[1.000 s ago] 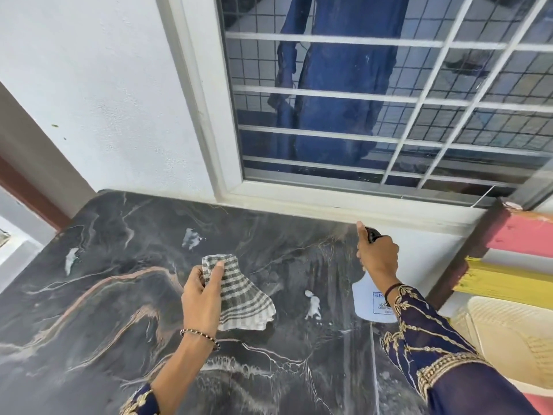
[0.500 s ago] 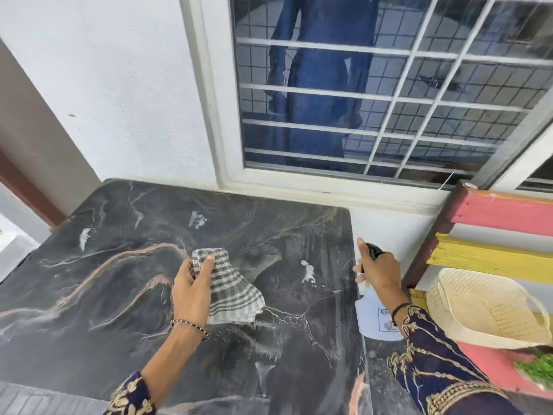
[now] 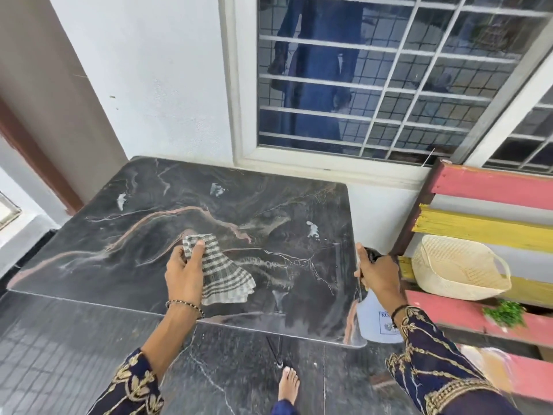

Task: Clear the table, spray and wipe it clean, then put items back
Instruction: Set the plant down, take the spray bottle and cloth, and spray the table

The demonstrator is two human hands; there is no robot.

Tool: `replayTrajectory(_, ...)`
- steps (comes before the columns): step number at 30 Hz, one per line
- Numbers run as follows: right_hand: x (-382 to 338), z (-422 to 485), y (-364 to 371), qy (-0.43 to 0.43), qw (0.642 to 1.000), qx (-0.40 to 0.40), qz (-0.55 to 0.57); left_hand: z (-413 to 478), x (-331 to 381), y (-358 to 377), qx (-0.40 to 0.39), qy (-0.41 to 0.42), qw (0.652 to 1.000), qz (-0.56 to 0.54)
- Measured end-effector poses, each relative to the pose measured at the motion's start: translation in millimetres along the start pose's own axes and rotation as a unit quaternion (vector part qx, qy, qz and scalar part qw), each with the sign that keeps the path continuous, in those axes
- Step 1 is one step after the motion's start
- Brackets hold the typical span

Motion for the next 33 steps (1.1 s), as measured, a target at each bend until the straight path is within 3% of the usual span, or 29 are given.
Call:
replayTrajectory(3,16,-28,-2,0.010,1.000,0.012,-0.019,-16,-2,-11,0.010,-0.012,1.000,-0.001)
replayTrajectory(11,74,-88,14,0.044,0.996,-0.068,-0.036,-45,-4,-29,0.032,0.006,0.999,0.008)
replayTrajectory(16,104,-105,11,0.064,0.995,-0.050,-0.063,-57,-1,-52,0.089,0.025,0.996,-0.003)
replayTrajectory(22,74,-130,36,0.018,0.989,-0.128,-0.069,-59,-4,-77,0.104,0.026,0.994,-0.015)
replayTrajectory(33,1,-147,144,-0.046,0.961,-0.261,-0.077,-67,-28,-117,0.157,-0.002,0.987,-0.020)
Point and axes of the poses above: each hand's wrist, its own z-axis towards the middle knuckle, its own y-axis out of the palm, x = y × z, the point moved 10 cm from there along z, towards the middle knuckle, and after that the axes turned 9 degrees about -x, right-handed, at the moved point
